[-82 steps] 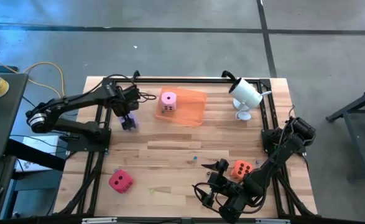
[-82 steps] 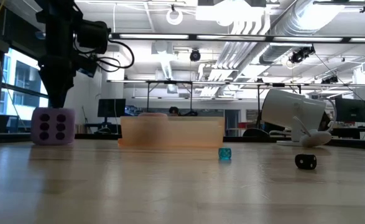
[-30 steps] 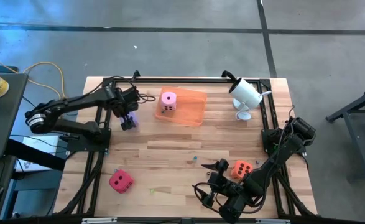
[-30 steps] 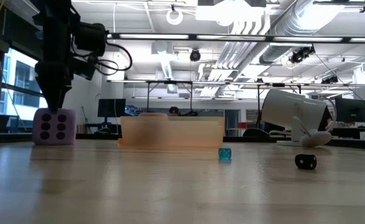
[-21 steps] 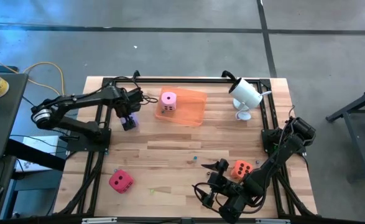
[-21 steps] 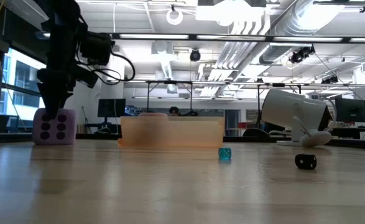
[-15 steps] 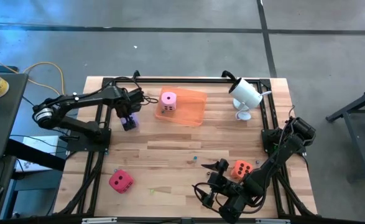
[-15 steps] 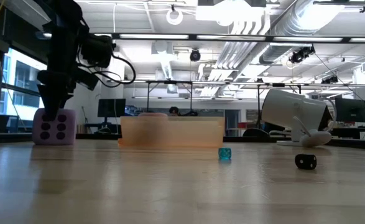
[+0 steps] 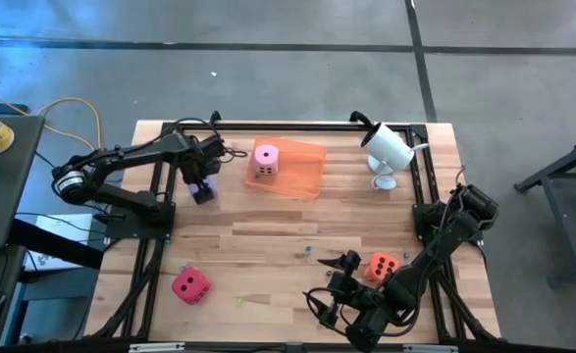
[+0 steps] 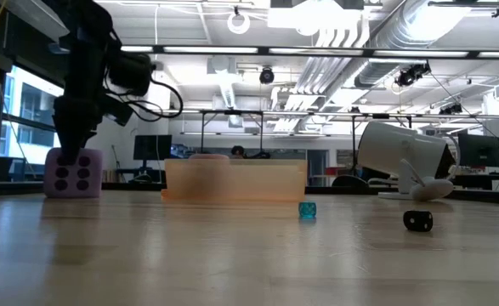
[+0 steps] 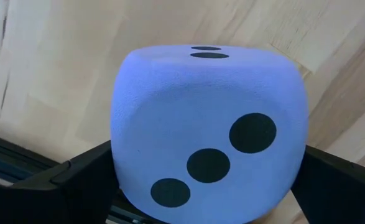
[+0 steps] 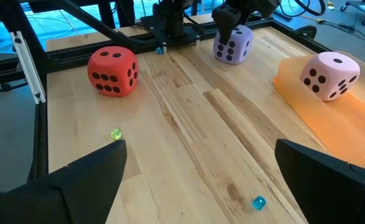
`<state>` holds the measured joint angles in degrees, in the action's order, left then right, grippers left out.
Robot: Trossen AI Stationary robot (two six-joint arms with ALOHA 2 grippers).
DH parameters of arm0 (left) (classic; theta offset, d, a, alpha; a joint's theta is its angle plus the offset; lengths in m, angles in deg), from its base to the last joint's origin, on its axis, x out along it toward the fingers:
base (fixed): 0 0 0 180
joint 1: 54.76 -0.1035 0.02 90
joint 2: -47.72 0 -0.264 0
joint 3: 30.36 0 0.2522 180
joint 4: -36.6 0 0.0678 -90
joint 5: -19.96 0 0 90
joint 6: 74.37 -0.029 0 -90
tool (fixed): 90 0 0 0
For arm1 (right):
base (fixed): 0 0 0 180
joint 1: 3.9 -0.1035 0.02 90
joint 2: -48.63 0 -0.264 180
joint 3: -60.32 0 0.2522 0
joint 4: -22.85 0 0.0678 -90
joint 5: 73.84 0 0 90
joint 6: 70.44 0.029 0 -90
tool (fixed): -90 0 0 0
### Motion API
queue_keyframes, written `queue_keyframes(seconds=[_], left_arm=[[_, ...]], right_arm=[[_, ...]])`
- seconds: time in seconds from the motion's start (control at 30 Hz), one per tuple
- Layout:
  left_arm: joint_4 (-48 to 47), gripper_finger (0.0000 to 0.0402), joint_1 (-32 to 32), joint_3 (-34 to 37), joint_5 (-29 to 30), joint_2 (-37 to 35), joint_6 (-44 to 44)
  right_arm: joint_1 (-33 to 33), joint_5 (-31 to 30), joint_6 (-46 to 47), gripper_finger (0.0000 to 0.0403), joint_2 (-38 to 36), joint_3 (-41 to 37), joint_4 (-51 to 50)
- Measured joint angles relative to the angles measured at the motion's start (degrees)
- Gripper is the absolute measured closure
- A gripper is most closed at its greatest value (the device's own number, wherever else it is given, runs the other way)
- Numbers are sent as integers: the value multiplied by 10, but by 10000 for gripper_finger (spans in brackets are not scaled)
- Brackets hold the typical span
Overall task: Pick & Place Dice
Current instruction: Put the large purple die into the orange bin
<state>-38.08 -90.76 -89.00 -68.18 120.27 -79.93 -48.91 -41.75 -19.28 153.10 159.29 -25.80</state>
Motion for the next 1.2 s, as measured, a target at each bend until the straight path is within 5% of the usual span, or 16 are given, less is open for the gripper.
queue_keyframes(seconds=[0.4, 0.8, 1.0, 1.2], left_arm=[[-22, 30, 4, -4, -21, -2, -28], [-99, 31, 132, -137, -2, -4, -11], [11, 31, 213, -232, 51, -4, -10], [209, 31, 226, -251, 57, 1, -7]], right_arm=[[0, -2, -3, 4, 0, 0, 0], [9, -6, -4, 4, 0, 0, 3], [9, -4, -4, 4, 0, 0, 11], [9, -4, -5, 4, 0, 0, 11]])
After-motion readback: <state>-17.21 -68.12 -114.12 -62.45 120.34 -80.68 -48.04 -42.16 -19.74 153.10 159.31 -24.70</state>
